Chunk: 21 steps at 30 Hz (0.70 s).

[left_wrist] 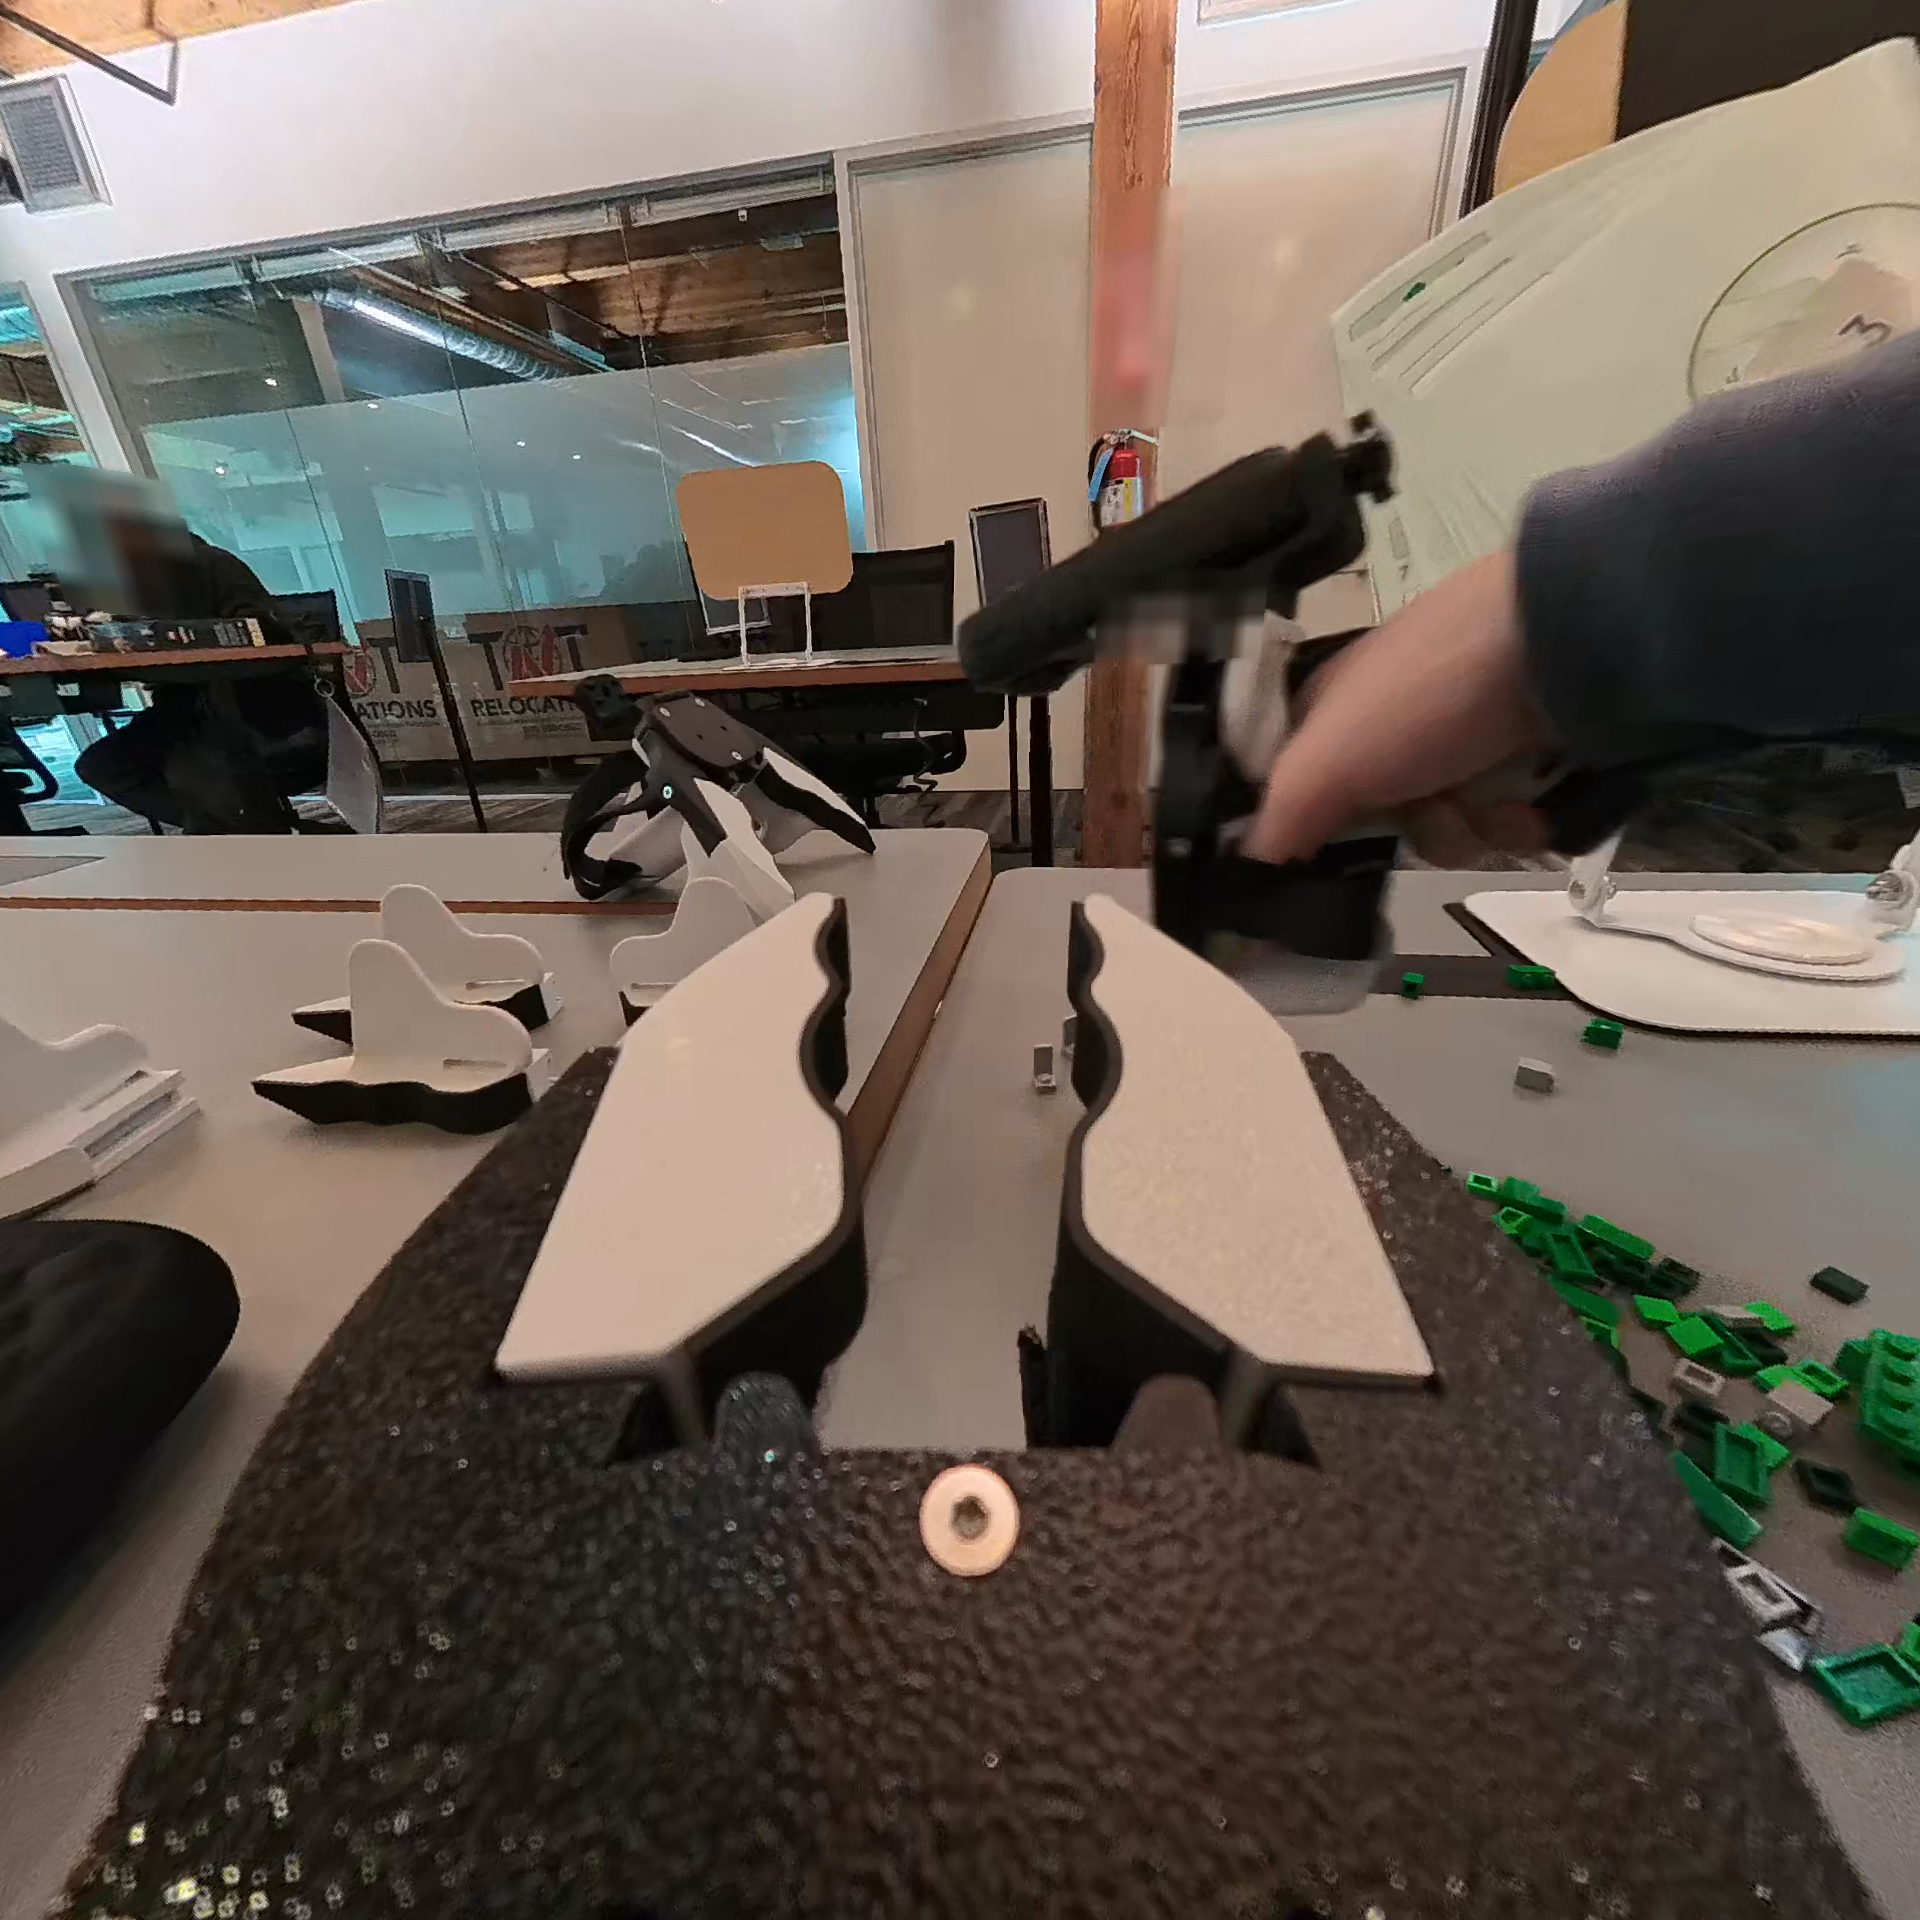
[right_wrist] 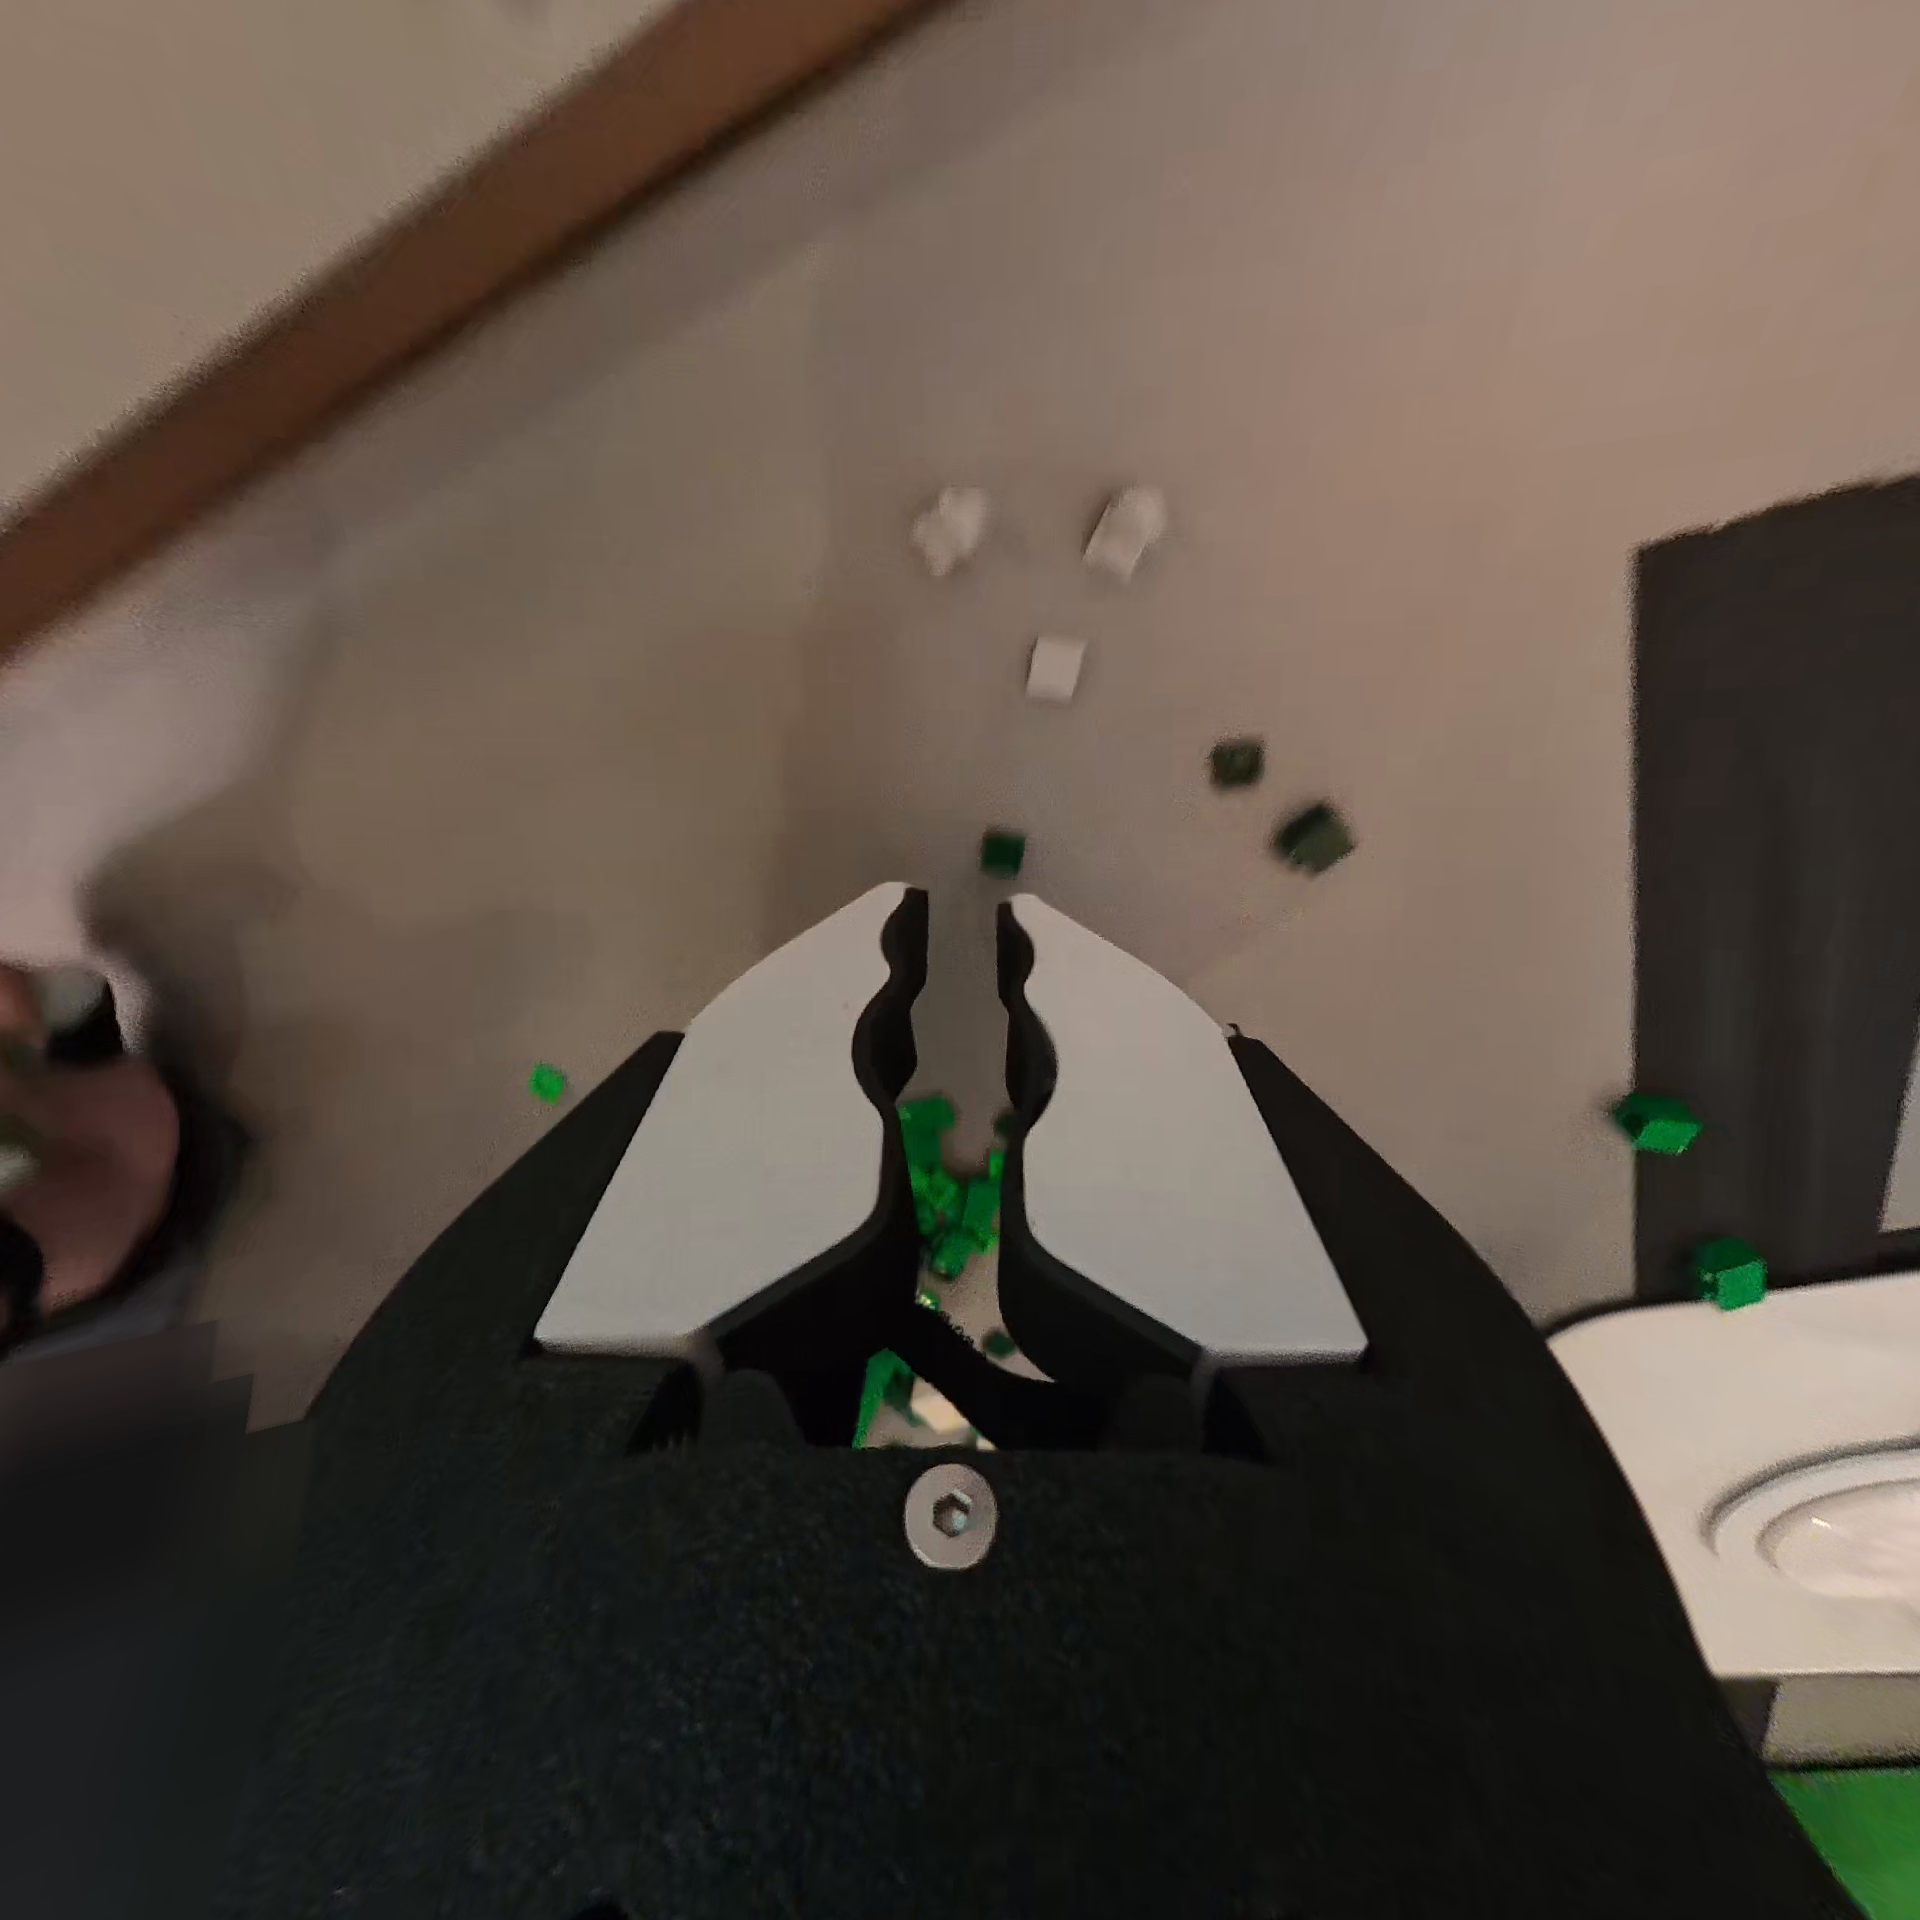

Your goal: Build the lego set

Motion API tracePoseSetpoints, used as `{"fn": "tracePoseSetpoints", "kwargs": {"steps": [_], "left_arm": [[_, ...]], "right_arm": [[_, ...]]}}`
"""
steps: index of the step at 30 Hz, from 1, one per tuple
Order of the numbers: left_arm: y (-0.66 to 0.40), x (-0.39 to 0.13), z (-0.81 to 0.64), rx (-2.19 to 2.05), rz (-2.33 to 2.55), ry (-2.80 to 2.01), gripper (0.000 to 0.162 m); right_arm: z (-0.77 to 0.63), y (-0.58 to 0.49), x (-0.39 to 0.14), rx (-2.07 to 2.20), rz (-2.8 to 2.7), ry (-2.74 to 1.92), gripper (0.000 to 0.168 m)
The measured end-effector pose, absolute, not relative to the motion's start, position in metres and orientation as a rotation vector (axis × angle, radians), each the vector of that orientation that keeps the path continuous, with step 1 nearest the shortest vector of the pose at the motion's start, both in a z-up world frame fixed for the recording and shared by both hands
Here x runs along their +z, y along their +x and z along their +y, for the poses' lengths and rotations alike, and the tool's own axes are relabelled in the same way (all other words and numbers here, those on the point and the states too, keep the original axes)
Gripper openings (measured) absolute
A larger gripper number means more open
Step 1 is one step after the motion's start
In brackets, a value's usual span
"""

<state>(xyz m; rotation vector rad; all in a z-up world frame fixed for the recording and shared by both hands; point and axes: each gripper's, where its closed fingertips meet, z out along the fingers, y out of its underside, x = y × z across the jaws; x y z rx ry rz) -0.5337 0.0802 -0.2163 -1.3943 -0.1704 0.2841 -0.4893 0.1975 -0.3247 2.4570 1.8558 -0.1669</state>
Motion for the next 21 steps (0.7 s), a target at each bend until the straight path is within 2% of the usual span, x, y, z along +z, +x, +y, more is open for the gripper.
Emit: {"fn": "tracePoseSetpoints", "kwargs": {"steps": [4, 10, 17, 21], "left_arm": [[-0.531, -0.215, 0.080, 0.274, -0.165, -1.386, 0.039], [-0.524, -0.216, 0.082, 0.268, -0.143, -1.390, 0.038], [-0.515, -0.217, 0.084, 0.287, -0.096, -1.404, 0.035], [-0.512, -0.216, 0.083, 0.304, -0.074, -1.401, 0.033]], "right_arm": [[0.157, -0.438, -0.323, -0.245, 1.943, 2.268, 0.004], [0.121, -0.394, -0.330, -0.418, 1.906, 2.261, 0.006], [0.120, -0.382, -0.346, -0.265, 1.847, 2.323, 0.004], [0.139, -0.375, -0.342, -0.131, 1.892, 2.389, 0.011]]}}
